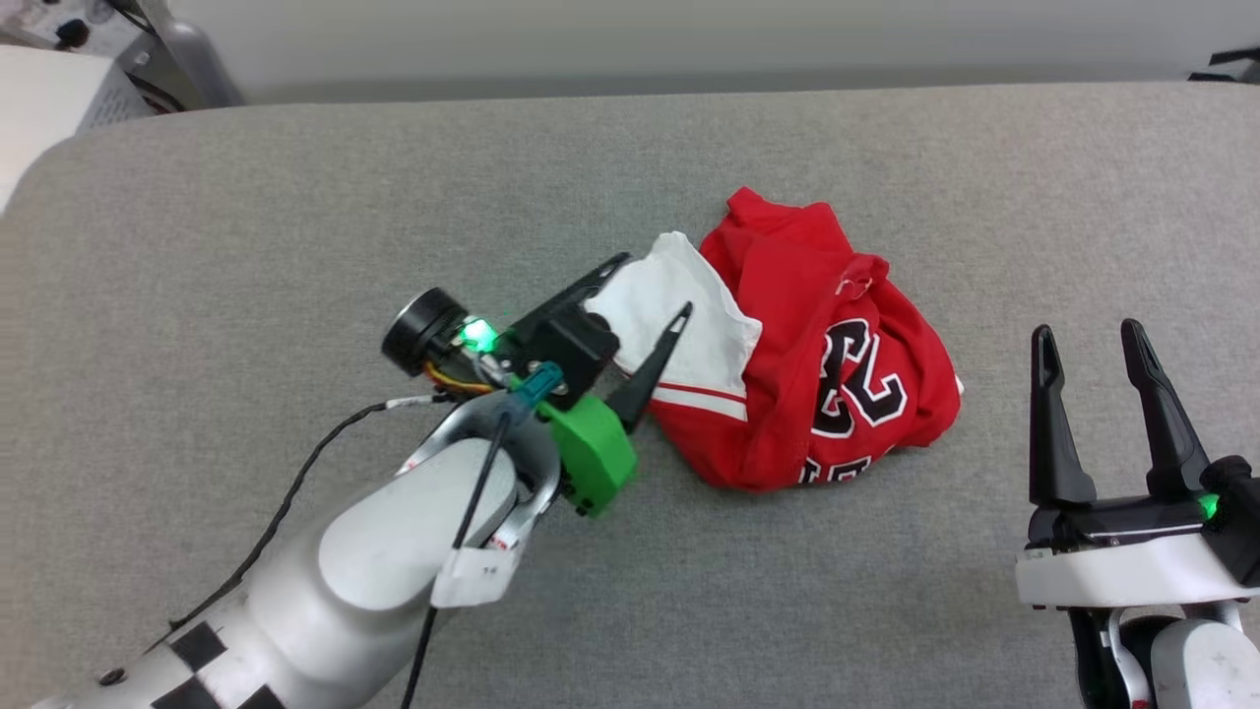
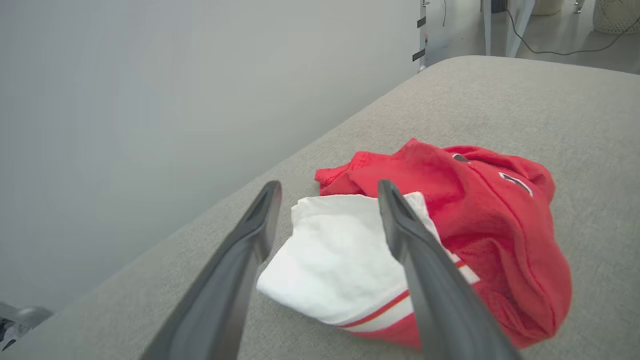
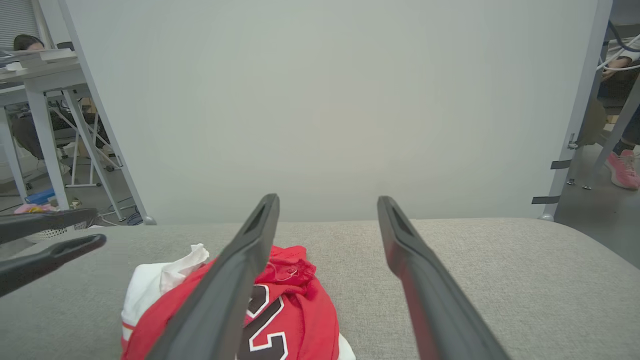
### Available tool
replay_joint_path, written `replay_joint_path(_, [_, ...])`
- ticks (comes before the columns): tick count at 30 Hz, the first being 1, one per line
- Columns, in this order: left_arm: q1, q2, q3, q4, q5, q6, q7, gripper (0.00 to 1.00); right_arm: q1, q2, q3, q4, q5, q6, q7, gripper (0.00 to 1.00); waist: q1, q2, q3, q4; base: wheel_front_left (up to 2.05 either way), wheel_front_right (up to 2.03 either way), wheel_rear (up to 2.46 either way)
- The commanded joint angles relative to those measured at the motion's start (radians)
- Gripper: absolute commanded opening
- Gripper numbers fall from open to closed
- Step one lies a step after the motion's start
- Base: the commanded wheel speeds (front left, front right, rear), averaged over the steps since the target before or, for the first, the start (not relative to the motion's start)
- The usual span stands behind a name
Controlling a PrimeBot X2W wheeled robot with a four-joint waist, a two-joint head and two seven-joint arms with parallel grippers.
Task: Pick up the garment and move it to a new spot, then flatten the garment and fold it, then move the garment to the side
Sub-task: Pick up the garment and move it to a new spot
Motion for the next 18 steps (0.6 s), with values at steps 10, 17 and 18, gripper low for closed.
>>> replay_joint_path(10, [0.357, 0.073, 0.330, -0.196, 0.097, 0.272, -0.056, 1.00, 0.067, -0.001, -0.023, 0.037, -0.024, -0.001, -0.002, 1.00, 0.0000, -0.0001, -0.112, 0.091, 0.00, 0.00, 0.00])
replay_joint_path(17, [0.593, 0.020, 0.541, -0.298, 0.221, 0.304, -0.057, 1.00, 0.092, -0.001, -0.038, 0.066, -0.027, -0.001, -0.002, 1.00, 0.0000, -0.0001, -0.136, 0.096, 0.00, 0.00, 0.00])
replay_joint_path(18, [0.616, 0.011, 0.562, -0.307, 0.238, 0.302, -0.057, 1.00, 0.095, -0.001, -0.038, 0.070, -0.026, -0.001, -0.002, 1.00, 0.0000, -0.0001, -0.140, 0.096, 0.00, 0.00, 0.00])
